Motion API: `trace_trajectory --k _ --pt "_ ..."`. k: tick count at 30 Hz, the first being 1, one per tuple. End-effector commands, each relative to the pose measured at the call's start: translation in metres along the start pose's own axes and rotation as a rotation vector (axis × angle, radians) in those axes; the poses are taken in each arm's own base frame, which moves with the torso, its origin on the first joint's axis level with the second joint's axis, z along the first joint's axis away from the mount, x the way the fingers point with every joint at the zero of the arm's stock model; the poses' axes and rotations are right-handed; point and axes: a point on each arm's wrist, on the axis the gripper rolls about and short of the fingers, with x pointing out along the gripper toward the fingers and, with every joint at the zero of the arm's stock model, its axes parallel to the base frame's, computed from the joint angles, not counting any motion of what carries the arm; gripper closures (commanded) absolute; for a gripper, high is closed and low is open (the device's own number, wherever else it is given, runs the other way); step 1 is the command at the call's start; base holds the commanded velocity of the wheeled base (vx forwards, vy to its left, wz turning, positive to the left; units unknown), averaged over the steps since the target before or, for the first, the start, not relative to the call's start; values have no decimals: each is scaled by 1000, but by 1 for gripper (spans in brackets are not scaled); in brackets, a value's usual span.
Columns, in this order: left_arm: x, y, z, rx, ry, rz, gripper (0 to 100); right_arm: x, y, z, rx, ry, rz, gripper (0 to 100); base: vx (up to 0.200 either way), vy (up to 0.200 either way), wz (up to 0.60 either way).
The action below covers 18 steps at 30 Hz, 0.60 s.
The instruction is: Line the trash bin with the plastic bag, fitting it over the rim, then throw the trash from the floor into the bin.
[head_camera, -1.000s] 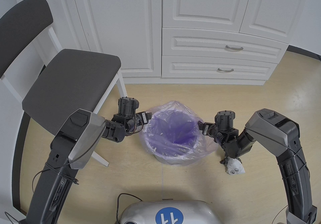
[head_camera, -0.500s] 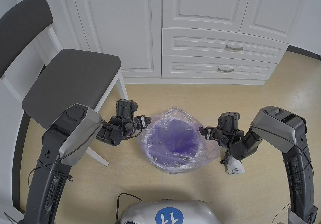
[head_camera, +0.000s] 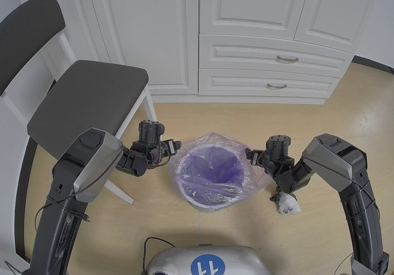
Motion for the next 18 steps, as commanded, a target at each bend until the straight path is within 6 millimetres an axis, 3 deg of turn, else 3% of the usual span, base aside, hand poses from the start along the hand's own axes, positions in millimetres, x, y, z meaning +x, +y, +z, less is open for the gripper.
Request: trace_trajectory --k 1,9,15,18 --pt "6 4 -5 -1 6 7 0 13 -5 -20 12 18 -18 0 0 0 0" --pt "-4 4 7 -6 -7 11 0 10 -6 -16 29 18 -18 0 0 0 0" --pt "-46 -2 23 -2 10 13 0 -17 -7 12 6 25 -22 0 0 0 0" --pt "-52 -3 23 -6 -3 4 0 -25 -6 20 -6 18 -17 0 0 0 0"
